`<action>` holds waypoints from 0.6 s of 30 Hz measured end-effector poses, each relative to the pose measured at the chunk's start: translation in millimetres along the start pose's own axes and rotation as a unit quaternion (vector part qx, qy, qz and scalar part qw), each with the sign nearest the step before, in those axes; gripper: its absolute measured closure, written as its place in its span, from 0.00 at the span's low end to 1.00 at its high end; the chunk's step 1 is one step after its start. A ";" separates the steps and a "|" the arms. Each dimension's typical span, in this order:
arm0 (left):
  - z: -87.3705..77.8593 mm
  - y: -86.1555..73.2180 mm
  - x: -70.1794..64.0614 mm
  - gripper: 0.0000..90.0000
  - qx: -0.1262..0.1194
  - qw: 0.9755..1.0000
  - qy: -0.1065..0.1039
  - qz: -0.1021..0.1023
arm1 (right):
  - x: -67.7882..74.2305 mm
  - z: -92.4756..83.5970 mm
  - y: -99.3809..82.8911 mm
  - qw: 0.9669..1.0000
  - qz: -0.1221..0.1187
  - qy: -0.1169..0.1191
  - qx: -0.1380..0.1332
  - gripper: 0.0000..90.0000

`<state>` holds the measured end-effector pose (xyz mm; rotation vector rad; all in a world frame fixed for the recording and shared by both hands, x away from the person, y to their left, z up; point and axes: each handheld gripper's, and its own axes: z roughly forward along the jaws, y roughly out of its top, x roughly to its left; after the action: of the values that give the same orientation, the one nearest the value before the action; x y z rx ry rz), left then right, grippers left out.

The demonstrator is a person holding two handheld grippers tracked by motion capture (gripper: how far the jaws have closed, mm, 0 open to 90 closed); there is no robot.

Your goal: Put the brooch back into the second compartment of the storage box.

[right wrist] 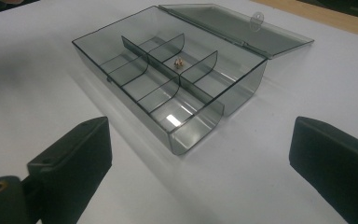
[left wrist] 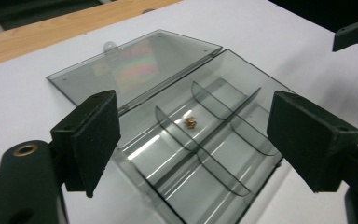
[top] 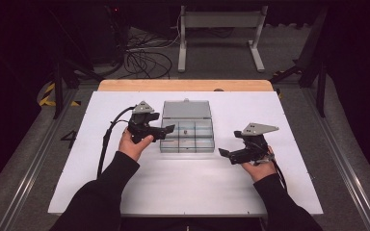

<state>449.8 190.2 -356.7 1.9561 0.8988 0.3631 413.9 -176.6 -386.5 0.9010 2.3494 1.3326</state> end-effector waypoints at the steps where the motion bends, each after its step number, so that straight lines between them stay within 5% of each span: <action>1: -0.3 -0.4 0.3 0.19 0.001 1.000 0.002 0.000 | -0.3 1.9 2.8 1.000 -0.001 -0.001 0.002 0.07; 4: -2.5 -1.3 1.7 0.19 -0.004 1.000 0.009 0.013 | -1.1 6.5 8.3 1.000 -0.001 -0.001 0.004 0.08; 10: -2.5 -1.9 9.7 0.19 0.002 1.000 0.028 0.004 | -5.1 13.7 20.6 1.000 -0.002 -0.005 0.010 0.09; 14: 1.2 -2.7 17.7 0.18 0.021 0.998 0.059 -0.016 | -11.5 19.0 32.6 1.000 0.004 -0.011 0.011 0.09; 18: 4.5 -4.1 26.0 0.18 0.019 0.997 0.063 -0.037 | -16.6 25.7 42.8 1.000 0.006 -0.015 0.018 0.10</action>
<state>468.5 207.3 -365.2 1.9467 1.0627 0.4327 456.2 -154.2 -364.7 0.9392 2.3566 1.2764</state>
